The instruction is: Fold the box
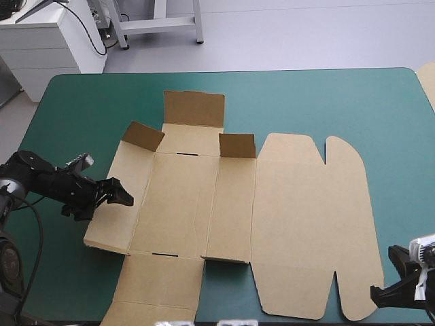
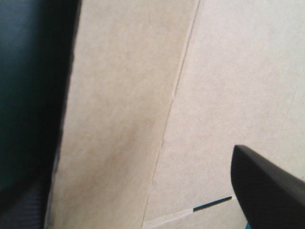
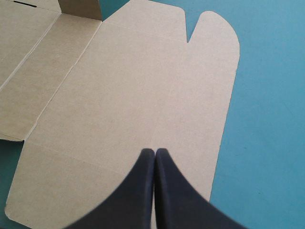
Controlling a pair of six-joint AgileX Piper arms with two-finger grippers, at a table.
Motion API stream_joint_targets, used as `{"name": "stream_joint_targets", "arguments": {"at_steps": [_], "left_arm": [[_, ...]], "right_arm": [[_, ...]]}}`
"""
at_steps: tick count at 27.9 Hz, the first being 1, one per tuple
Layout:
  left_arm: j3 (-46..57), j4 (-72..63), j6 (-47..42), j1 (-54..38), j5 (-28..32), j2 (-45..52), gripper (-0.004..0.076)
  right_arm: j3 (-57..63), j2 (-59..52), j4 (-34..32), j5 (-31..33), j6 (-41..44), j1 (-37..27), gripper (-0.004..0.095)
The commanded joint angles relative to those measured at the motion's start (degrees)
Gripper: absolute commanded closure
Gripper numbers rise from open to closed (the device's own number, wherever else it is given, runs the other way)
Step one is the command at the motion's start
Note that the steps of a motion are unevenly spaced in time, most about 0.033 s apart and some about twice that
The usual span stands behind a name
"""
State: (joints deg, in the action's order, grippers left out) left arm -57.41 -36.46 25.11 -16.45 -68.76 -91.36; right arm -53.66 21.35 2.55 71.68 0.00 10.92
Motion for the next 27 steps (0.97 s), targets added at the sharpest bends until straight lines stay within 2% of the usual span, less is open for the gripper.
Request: {"name": "stream_joint_targets", "arguments": {"at_steps": [1, 6, 9, 13, 16, 17, 27], "left_arm": [[-1.1, -3.1, 0.0, 3.0, -5.5, 2.1, 0.0092], [-1.1, -5.1, -1.3, 5.1, -5.5, 2.1, 0.0099], [-1.3, -5.2, -1.8, 5.0, -5.5, 2.1, 0.0183], [-1.3, -3.5, -1.8, 5.0, -5.5, 2.1, 0.0407], [-1.3, 0.9, -2.0, 5.0, -5.5, 2.1, 0.0675], [-1.3, 1.7, -2.0, 5.0, -5.5, 2.1, 0.0727], [-3.7, 4.6, -1.4, 6.0, -5.6, 2.1, 0.0731]], "right_arm": [[-1.4, 0.9, -0.3, -0.4, -0.6, -0.5, 0.0928], [-1.4, 0.9, -0.3, -0.4, -0.7, -0.5, 0.0929], [-1.4, 0.9, -0.3, -0.4, -1.1, -0.5, 0.0929], [-1.4, 0.9, -0.3, -0.4, -1.3, -0.5, 0.0929], [-1.4, 0.9, 0.0, -0.4, -1.3, -0.5, 0.0929], [-1.4, 0.9, 0.0, -0.4, -1.3, -0.5, 0.0929], [-1.4, 0.9, 0.2, -0.4, -1.7, -0.5, 0.0929]]}}
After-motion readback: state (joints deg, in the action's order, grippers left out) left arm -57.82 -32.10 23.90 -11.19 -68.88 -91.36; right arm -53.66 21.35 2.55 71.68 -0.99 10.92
